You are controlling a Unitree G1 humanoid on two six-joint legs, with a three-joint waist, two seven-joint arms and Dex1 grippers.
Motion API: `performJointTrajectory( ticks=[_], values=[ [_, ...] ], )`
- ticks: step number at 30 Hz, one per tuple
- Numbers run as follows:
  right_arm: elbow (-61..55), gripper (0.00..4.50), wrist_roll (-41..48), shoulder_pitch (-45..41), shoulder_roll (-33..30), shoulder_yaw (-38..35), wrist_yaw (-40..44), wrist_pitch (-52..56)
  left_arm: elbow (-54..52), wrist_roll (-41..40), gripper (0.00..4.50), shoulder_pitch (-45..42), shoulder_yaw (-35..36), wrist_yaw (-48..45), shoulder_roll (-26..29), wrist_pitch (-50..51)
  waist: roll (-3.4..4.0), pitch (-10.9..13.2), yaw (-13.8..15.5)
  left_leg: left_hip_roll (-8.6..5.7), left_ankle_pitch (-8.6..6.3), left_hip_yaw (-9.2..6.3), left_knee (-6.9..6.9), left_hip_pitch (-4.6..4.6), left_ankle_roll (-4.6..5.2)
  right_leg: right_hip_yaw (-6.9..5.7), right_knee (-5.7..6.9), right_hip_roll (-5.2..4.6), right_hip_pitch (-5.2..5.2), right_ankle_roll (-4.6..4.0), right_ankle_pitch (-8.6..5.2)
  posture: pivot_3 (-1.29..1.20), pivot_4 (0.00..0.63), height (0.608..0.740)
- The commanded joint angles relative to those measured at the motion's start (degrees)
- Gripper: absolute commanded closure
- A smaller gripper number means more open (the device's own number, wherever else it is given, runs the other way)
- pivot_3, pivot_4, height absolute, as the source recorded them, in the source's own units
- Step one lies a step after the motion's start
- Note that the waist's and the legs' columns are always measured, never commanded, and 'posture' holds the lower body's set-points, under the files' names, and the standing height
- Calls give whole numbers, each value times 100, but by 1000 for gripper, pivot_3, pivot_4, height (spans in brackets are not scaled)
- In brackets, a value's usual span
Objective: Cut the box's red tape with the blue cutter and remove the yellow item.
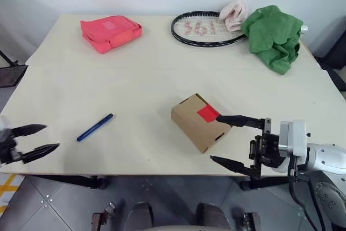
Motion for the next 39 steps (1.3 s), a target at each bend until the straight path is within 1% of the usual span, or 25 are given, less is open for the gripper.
performJointTrajectory(
  ticks=[1,4,8,10,14,17,24,28,31,34,39],
  values=[
    [-81,0,17,-59,-85,-215,-47,-125,-266,289,27,-305,-485,330,-245,-96,0,0,3,0,0,0,-1,0,0,0,0,1,-1,0,0,0,150,740],
    [-141,0,21,-95,-110,-190,-117,-74,-158,628,27,-528,-866,727,-424,-97,-1,0,-31,2,1,1,-2,1,-1,0,2,4,-3,0,0,0,150,740],
    [-278,0,14,-49,-152,-187,-196,-31,-22,867,27,-592,-1026,1025,-504,-287,-1,0,-51,3,1,3,-2,1,-1,0,2,4,-4,0,0,0,150,740],
    [-295,0,-26,-37,-163,-206,-251,-32,-82,760,27,-568,-1020,1033,-551,-34,-2,-1,-44,3,1,2,-2,1,-1,-1,2,4,-5,0,0,0,150,740],
    [-331,0,-77,-46,-140,-219,-387,-64,-47,890,27,-454,-1218,1116,-618,188,0,-1,-27,3,1,3,0,2,-1,0,4,3,-4,0,0,0,150,740],
    [-387,0,-87,-42,-135,-175,-443,-62,5,972,573,-439,-1279,1224,-624,254,8,-6,-19,3,1,4,0,7,-1,2,6,3,-2,0,0,0,150,740],
    [-435,0,-61,-84,-144,-152,-544,-17,26,1066,2628,-411,-1442,1407,-661,269,37,-23,-2,3,1,7,0,18,-1,6,9,3,5,0,0,0,150,740],
    [-462,0,-48,-69,-156,-153,-561,3,-211,1049,2628,-369,-1503,1489,-675,469,49,-30,0,3,1,7,1,20,-1,7,13,3,6,0,0,0,150,740],
    [-473,0,-47,-54,-168,-158,-560,13,-254,1055,3224,-352,-1525,1546,-684,523,49,-30,6,3,1,8,3,20,-1,8,13,3,7,0,0,0,150,740],
    [-474,0,-34,-56,-176,-166,-561,27,-235,1081,4070,-306,-1613,1482,-678,503,54,-33,10,3,1,7,5,20,-1,8,14,3,8,0,0,0,150,740],
    [-483,0,-9,-67,-197,-176,-561,56,-187,1120,4088,-356,-1655,1620,-716,462,73,-44,11,3,1,7,5,21,-1,8,13,3,8,0,0,0,150,740]
  ],
)
